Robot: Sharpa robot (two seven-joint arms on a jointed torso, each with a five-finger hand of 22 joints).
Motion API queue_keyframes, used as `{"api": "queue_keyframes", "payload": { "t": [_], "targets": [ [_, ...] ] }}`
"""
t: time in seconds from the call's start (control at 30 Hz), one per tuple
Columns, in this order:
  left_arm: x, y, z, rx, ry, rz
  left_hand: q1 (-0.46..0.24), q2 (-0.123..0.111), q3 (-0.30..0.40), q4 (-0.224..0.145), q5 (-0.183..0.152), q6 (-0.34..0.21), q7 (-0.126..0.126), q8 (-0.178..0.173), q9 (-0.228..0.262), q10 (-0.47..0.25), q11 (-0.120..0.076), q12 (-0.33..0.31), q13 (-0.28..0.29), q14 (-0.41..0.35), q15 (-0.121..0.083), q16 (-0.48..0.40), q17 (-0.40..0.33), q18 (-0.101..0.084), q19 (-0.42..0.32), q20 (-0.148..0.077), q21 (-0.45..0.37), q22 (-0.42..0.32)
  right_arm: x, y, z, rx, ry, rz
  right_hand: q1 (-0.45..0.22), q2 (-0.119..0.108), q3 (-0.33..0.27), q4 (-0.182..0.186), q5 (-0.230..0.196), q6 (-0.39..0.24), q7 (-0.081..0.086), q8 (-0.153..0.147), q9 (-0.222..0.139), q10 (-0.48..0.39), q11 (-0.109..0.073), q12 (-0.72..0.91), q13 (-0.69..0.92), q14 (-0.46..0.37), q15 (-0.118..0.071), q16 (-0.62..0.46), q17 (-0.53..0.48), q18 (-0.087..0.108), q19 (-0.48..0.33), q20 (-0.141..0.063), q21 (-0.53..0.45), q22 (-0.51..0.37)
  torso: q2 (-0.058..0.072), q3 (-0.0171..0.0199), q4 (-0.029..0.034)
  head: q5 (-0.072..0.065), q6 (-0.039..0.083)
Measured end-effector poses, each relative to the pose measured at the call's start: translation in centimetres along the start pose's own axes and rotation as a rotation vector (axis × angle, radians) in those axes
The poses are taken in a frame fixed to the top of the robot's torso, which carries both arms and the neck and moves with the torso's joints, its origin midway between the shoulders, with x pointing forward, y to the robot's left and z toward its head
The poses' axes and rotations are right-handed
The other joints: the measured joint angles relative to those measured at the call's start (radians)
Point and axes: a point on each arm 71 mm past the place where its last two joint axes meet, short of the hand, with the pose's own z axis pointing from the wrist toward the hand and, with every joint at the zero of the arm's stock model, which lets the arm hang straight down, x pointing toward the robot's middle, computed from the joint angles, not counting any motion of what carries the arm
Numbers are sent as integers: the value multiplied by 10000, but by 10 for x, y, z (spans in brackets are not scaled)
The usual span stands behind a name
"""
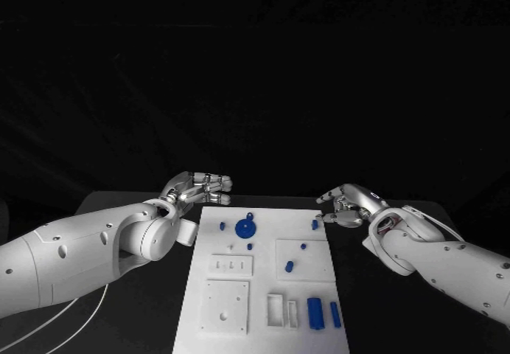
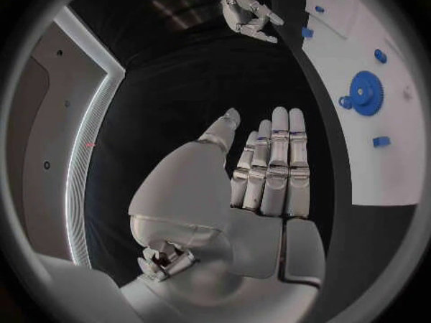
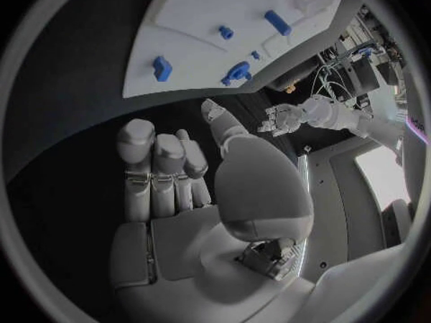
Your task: Assemble the parts on the task board
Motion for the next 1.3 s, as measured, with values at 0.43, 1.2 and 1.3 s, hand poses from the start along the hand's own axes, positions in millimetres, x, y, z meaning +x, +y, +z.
{"api": "queue_keyframes", "payload": {
  "t": [0.43, 1.2, 1.3],
  "targets": [
    [-3, 6, -1, 7, -10, -8, 0, 0, 39, -39, -37, 0, 0, 0, 0, -353, 143, 0, -1, 0, 0, -38, 0, 0, 0, 0, 39, 21, 14, -34, -4, 306, 540, 340, 193, 17, -157, -217, 39, -216, 74, 0, 0, -84, 16, -38, 0, 0, 0, -44, 44, 0, 31, 41, -111, 0, -12, 145, -59, 28, -58],
    [-1, 9, -1, -27, 122, -21, 0, 0, -150, -227, -76, 0, 0, 0, 0, -541, 183, 0, -1, 0, 0, -38, -8, 0, 0, 0, 77, 31, 49, -39, 6, 680, 874, 631, 178, 137, -4, -369, 11, -216, 73, 0, 0, -84, 15, -37, 0, 0, 0, -43, 152, 0, 31, 41, -110, 0, 21, 147, -8, 17, -198],
    [-1, 9, -1, -33, 124, -16, 0, 0, -162, -240, -76, 0, 0, 0, 0, -558, 200, 0, -1, 0, 0, -38, -8, 0, 0, 0, 77, 38, 52, -38, 7, 707, 896, 656, 178, 137, 57, -430, -92, -215, 73, 0, 0, -84, 16, -37, 0, 0, 0, -43, 153, 0, 31, 41, -110, 0, 20, 147, -8, 35, -209]
  ]
}}
